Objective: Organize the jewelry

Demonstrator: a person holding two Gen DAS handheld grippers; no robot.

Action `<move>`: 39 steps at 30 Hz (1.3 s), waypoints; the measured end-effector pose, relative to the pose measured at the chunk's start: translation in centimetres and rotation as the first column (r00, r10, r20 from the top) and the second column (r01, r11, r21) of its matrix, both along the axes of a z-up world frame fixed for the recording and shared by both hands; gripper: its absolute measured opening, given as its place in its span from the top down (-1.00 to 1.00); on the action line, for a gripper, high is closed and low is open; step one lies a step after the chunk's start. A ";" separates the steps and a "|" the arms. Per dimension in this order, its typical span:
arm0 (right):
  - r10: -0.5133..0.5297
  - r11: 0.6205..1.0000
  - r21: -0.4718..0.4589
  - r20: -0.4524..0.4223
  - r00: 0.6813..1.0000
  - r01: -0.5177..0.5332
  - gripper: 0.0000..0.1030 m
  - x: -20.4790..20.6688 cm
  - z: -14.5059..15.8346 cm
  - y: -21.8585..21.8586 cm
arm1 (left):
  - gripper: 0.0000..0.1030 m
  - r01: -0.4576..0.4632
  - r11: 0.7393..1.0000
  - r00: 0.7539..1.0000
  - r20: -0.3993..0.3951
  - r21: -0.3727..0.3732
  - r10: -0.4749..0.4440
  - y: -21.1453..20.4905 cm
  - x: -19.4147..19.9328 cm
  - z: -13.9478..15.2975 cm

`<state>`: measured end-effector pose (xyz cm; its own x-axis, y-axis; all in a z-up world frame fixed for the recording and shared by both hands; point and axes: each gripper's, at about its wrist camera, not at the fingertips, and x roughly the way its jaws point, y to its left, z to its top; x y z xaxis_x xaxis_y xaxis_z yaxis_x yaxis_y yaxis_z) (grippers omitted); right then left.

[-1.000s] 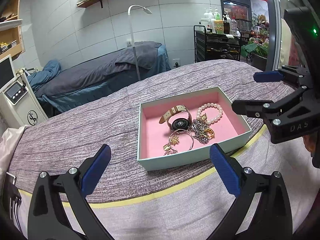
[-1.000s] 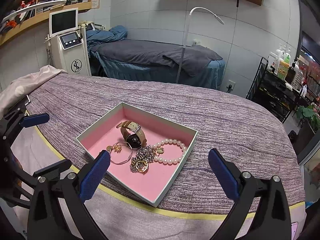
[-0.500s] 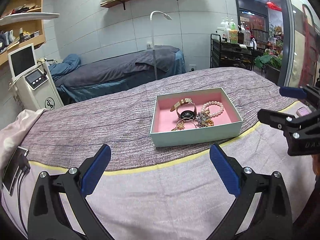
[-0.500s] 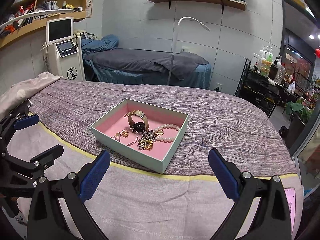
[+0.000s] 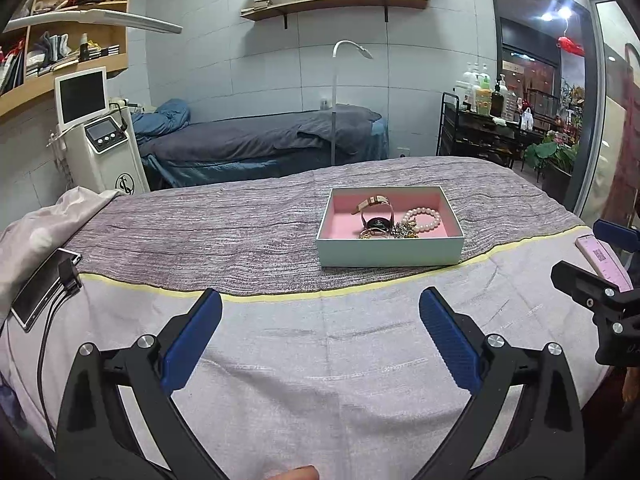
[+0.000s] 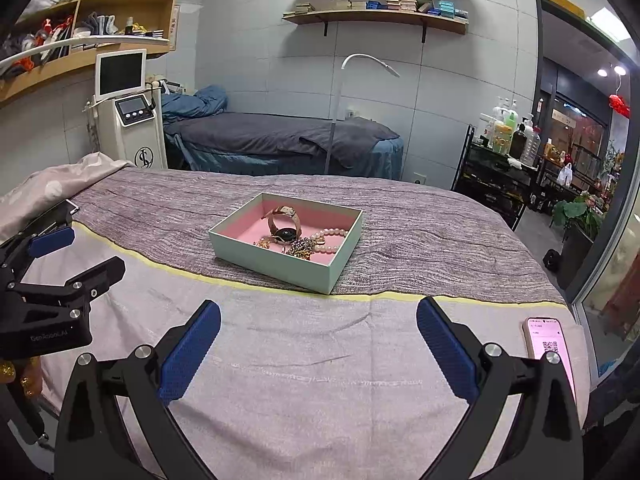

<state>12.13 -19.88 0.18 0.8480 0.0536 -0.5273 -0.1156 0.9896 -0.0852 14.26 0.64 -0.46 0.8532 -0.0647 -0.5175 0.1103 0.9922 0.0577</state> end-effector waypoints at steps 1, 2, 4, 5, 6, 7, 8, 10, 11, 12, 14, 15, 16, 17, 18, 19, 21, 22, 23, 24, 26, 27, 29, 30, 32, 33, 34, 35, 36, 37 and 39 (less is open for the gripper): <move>-0.004 1.000 -0.001 0.002 1.000 0.004 -0.88 -0.5 0.0 0.1 | -0.89 -0.005 1.000 1.000 0.005 0.007 0.005 0.0 -0.6 0.0; -0.004 1.000 0.005 0.007 1.000 0.004 -0.88 -1.0 0.0 0.0 | -0.89 -0.007 1.000 1.000 0.010 0.008 0.007 -0.1 -1.2 0.1; -0.014 1.000 0.014 0.027 1.000 0.013 -0.88 -2.3 0.1 -0.1 | -0.89 -0.014 1.000 1.000 0.015 -0.013 0.014 0.1 -2.6 0.1; -0.019 1.000 0.020 0.037 0.999 0.018 -0.88 -2.9 0.2 -0.1 | -0.89 -0.018 0.999 1.000 0.020 -0.026 0.019 0.2 -3.1 0.2; -0.031 0.999 0.025 0.052 0.998 0.030 -0.88 -3.7 0.2 0.0 | -0.89 -0.025 0.999 0.999 0.027 -0.043 0.026 0.4 -3.9 0.3; -0.035 0.999 0.027 0.066 0.997 0.034 -0.88 -4.4 0.3 0.1 | -0.89 -0.034 0.998 0.999 0.033 -0.051 0.036 0.5 -4.7 0.3; -0.038 0.999 0.026 0.080 0.996 0.036 -0.88 -5.1 0.4 0.2 | -0.89 -0.049 0.997 0.998 0.042 -0.058 0.052 0.7 -5.5 0.4; -0.066 0.998 0.022 0.122 0.990 0.064 -0.88 -7.1 0.4 0.4 | -0.89 -0.072 0.994 0.995 0.062 -0.083 0.077 0.9 -7.4 0.6; -0.069 0.997 0.028 0.133 0.989 0.066 -0.88 -7.9 0.4 0.5 | -0.89 -0.076 0.993 0.994 0.076 -0.095 0.083 1.1 -8.2 0.6; -0.075 0.997 0.036 0.139 0.987 0.070 -0.88 -8.8 0.3 0.6 | -0.89 -0.079 0.992 0.992 0.088 -0.100 0.088 1.1 -9.0 0.6; -0.079 0.996 0.040 0.146 0.986 0.074 -0.88 -9.8 0.1 0.6 | -0.89 -0.088 0.992 0.990 0.098 -0.094 0.097 1.2 -10.2 0.5; -0.089 0.996 0.038 0.148 0.985 0.085 -0.88 -10.2 0.1 0.5 | -0.89 -0.090 0.992 0.990 0.099 -0.093 0.099 1.3 -10.6 0.5; -0.097 0.995 0.042 0.152 0.984 0.092 -0.88 -10.5 0.0 0.3 | -0.89 -0.090 0.991 0.990 0.097 -0.095 0.099 1.4 -10.9 0.5; -0.103 0.994 0.050 0.157 0.982 0.096 -0.88 -10.8 0.0 0.1 | -0.89 -0.086 0.991 0.991 0.095 -0.102 0.096 1.5 -11.2 0.4; -0.107 0.993 0.056 0.159 0.981 0.100 -0.88 -10.9 0.0 0.0 | -0.89 -0.087 0.990 0.991 0.093 -0.108 0.098 1.5 -11.4 0.4; -0.110 0.993 0.065 0.159 0.981 0.101 -0.88 -11.1 0.0 -0.2 | -0.89 -0.087 0.990 0.991 0.093 -0.110 0.097 1.6 -11.6 0.3; -0.120 0.992 0.067 0.167 0.979 0.110 -0.88 -11.6 0.0 -0.2 | -0.89 -0.082 0.992 0.990 0.104 -0.099 0.092 1.5 -11.8 0.2; -0.123 0.991 0.069 0.174 0.977 0.113 -0.88 -11.8 0.0 -0.2 | -0.89 -0.087 0.993 0.990 0.108 -0.086 0.096 1.4 -12.0 0.0; -0.125 0.991 0.070 0.178 0.976 0.114 -0.88 -12.1 0.1 -0.1 | -0.89 -0.084 0.993 0.990 0.107 -0.077 0.092 1.2 -12.0 0.0; -0.127 0.991 0.069 0.180 0.975 0.116 -0.88 -12.2 0.1 -0.1 | -0.89 -0.085 0.994 0.990 0.103 -0.073 0.092 1.1 -12.0 -0.1; -0.129 0.990 0.073 0.190 0.973 0.117 -0.88 -12.5 0.2 0.0 | -0.89 -0.083 0.993 0.991 0.102 -0.079 0.091 1.0 -12.2 -0.2; -0.128 0.991 0.070 0.190 0.973 0.116 -0.88 -12.6 0.2 0.1 | -0.89 -0.082 0.994 0.991 0.098 -0.078 0.089 1.0 -12.2 -0.2; -0.129 0.990 0.073 0.190 0.973 0.117 -0.88 -12.7 0.2 0.2 | -0.89 -0.080 0.994 0.991 0.097 -0.075 0.087 0.9 -12.3 -0.1; -0.128 0.990 0.080 0.186 0.974 0.114 -0.88 -12.7 0.2 0.2 | -0.89 -0.083 0.994 0.991 0.100 -0.074 0.090 0.9 -12.3 -0.1; -0.125 0.990 0.086 0.184 0.975 0.111 -0.88 -12.8 0.2 0.2 | -0.89 -0.085 0.993 0.990 0.108 -0.076 0.093 0.9 -12.4 0.0; -0.124 0.990 0.083 0.187 0.974 0.110 -0.88 -12.9 0.2 0.2 | -0.89 -0.089 0.993 0.990 0.108 -0.072 0.096 0.9 -12.3 0.0; -0.123 0.991 0.079 0.188 0.974 0.110 -0.88 -12.9 0.2 0.2 | -0.89 -0.091 0.994 0.989 0.107 -0.069 0.098 0.9 -12.3 0.0; -0.123 0.991 0.078 0.187 0.975 0.110 -0.88 -12.8 0.3 0.3 | -0.89 -0.092 0.994 0.990 0.105 -0.066 0.099 0.9 -12.2 0.0; -0.122 0.991 0.082 0.188 0.975 0.108 -0.88 -12.9 0.3 0.3 | -0.89 -0.094 0.994 0.990 0.102 -0.064 0.100 0.9 -12.2 0.0; -0.120 0.991 0.085 0.187 0.975 0.106 -0.88 -12.9 0.3 0.3 | -0.89 -0.095 0.993 0.990 0.100 -0.064 0.102 0.9 -12.2 -0.1; -0.119 0.991 0.085 0.187 0.975 0.105 -0.88 -13.0 0.3 0.3 | -0.89 -0.097 0.993 0.990 0.098 -0.065 0.103 0.9 -12.2 -0.1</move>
<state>-0.83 -19.55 0.52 0.9356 -0.0144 -0.3527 0.0076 0.9998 -0.0207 2.05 1.55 -0.57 0.9045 -0.0052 -0.4263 0.0074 1.0000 0.0036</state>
